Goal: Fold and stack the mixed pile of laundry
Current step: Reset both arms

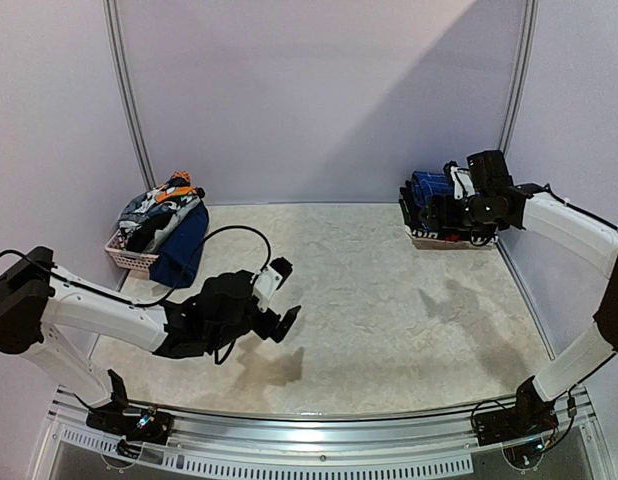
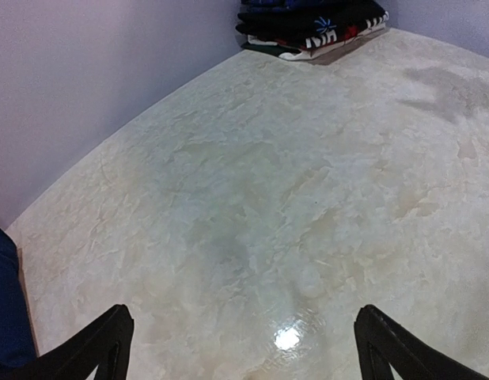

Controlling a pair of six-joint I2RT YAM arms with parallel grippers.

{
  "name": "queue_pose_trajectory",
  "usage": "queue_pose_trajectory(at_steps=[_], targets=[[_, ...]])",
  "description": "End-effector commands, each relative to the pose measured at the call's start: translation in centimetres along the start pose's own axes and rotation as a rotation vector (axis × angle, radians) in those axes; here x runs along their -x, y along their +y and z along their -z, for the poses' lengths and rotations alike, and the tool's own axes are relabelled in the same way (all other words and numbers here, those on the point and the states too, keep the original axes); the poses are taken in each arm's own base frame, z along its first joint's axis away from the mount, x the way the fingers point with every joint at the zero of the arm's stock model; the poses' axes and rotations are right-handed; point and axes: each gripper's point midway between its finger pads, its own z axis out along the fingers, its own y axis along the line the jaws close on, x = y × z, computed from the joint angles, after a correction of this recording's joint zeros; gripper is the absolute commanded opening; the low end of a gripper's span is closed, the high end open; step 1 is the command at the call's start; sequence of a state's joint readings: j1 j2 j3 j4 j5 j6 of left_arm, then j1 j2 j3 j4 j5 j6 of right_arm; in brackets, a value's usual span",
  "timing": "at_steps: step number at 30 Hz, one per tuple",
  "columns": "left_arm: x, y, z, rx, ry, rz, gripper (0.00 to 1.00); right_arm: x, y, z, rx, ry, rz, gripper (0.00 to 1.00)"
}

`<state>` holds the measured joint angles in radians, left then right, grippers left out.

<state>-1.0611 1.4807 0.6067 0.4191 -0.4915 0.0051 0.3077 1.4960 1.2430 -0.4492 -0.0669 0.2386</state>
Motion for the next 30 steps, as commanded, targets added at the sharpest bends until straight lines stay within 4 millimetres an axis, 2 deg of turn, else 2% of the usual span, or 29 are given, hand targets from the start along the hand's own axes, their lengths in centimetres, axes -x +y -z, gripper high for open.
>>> queue_pose_trajectory(at_steps=[1,6,14,21,26,30], targets=[[1.1,2.5,0.6,0.090,0.001,-0.033,1.00,0.3,3.8,2.0,0.147,-0.089,0.021,0.99],[1.7,4.5,1.0,0.160,0.000,-0.040,1.00,-0.4,5.1,4.1,0.237,-0.210,-0.009,0.99],[2.5,10.3,1.8,0.317,0.016,0.053,1.00,-3.7,3.0,4.7,0.196,-0.287,-0.070,0.99],[0.9,15.9,3.8,0.448,0.041,0.186,1.00,-5.6,1.2,5.8,0.151,-0.355,-0.100,0.99],[-0.4,18.4,5.5,0.501,0.028,0.249,1.00,-6.1,-0.1,6.8,0.113,-0.431,-0.134,0.99],[-1.3,19.7,6.1,0.529,0.030,0.281,0.99,-5.8,-1.1,7.5,0.087,-0.484,-0.202,0.99]])
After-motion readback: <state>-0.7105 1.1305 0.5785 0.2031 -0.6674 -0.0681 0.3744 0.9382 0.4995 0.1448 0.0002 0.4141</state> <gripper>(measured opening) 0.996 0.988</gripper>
